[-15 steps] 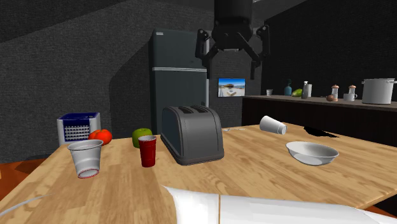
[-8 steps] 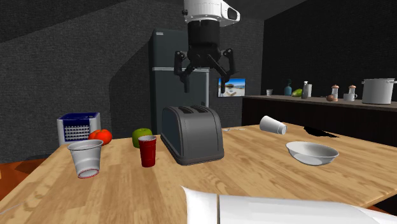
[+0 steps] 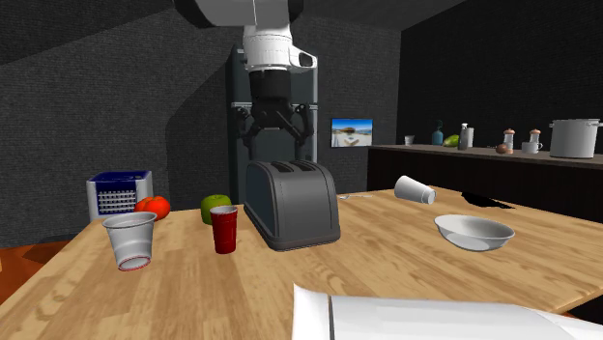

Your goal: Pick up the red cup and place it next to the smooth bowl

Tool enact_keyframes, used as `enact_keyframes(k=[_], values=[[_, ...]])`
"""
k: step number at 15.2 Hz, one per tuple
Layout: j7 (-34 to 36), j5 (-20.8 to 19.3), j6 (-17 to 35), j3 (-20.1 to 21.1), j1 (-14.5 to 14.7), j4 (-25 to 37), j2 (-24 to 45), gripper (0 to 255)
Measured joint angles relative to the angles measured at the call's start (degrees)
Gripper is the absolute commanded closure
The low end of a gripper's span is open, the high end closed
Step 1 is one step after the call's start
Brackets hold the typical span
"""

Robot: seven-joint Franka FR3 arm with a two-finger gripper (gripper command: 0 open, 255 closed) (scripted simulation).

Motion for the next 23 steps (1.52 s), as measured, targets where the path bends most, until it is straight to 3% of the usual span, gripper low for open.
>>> enact_keyframes(k=[7, 15, 23], values=[[7.61, -3.36, 3.75, 5.25, 1.16, 8.62, 14.49, 0], [16.62, -10.13, 4.0, 8.67, 4.87, 22.74, 32.46, 0], [22.3, -16.64, -1.96, 8.41, 12.04, 45.33, 52.67, 0]])
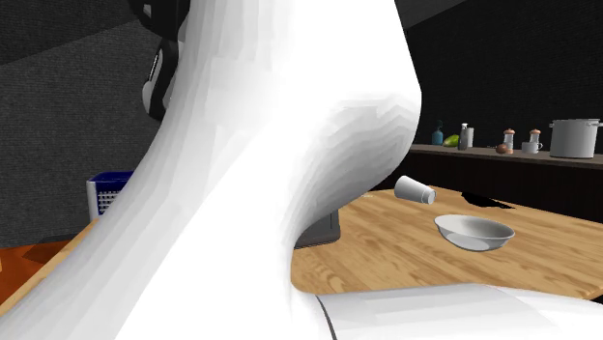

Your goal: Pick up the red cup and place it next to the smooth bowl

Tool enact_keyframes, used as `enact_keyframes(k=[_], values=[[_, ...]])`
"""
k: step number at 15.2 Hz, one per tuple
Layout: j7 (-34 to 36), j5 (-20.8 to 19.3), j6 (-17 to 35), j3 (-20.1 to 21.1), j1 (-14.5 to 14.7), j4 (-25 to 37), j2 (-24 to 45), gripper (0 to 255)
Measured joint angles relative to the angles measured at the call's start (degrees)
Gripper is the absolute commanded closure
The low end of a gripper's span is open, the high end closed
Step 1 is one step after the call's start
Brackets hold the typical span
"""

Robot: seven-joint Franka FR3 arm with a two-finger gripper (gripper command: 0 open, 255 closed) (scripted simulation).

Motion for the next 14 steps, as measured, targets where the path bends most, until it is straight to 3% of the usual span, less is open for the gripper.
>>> enact_keyframes(k=[14], values=[[1.21, -1.3, 4.45, -0.64, 0.7, -1.11, 3.85, 0]])
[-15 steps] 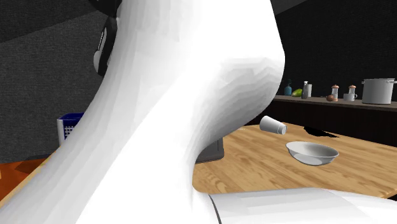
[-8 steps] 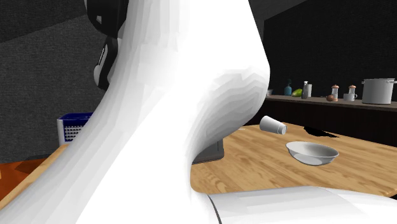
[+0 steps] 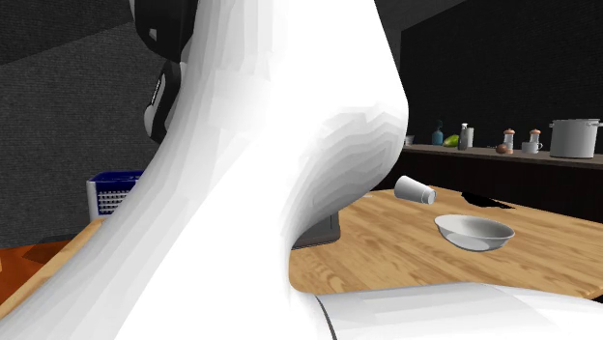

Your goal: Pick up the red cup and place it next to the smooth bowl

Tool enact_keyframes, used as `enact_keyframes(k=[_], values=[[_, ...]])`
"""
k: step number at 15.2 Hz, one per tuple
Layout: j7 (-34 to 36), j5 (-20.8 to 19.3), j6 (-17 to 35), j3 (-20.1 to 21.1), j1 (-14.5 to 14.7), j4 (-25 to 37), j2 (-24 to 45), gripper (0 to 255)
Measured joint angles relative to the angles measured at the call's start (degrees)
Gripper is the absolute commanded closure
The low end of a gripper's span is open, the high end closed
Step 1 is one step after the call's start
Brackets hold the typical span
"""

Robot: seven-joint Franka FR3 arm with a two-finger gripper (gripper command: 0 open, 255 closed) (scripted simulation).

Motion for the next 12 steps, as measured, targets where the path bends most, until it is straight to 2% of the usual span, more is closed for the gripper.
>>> enact_keyframes(k=[1, 2, 12], values=[[0.0, 0.0, 0.0, 0.0, 0.0, 0.0, 0.0, 0], [0.0, 0.0, 0.01, 0.0, 0.0, 0.0, 0.0, 255], [0.01, 0.0, 0.01, 0.0, 0.0, 0.0, -0.01, 255]])
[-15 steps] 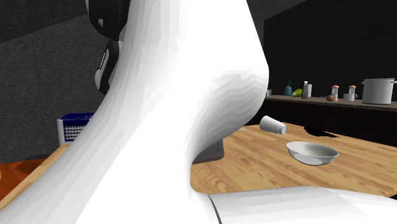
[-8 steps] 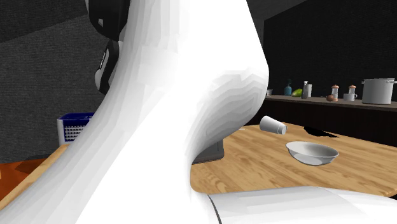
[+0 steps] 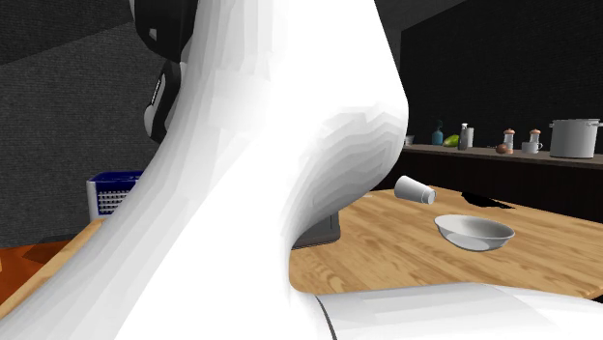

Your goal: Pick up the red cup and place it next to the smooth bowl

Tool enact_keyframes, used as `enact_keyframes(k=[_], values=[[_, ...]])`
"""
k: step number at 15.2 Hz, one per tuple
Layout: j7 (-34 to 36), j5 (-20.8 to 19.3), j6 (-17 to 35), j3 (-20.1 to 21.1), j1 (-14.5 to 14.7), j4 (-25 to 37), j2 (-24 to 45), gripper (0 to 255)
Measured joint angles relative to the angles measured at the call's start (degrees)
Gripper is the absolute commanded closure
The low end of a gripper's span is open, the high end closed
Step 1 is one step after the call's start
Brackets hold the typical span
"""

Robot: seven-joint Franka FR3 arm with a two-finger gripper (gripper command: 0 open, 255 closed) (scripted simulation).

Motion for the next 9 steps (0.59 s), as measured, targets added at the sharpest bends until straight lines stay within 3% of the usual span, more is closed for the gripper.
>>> enact_keyframes(k=[9], values=[[-0.9, 0.73, -5.19, 0.38, 0.17, 3.86, -1.44, 255]])
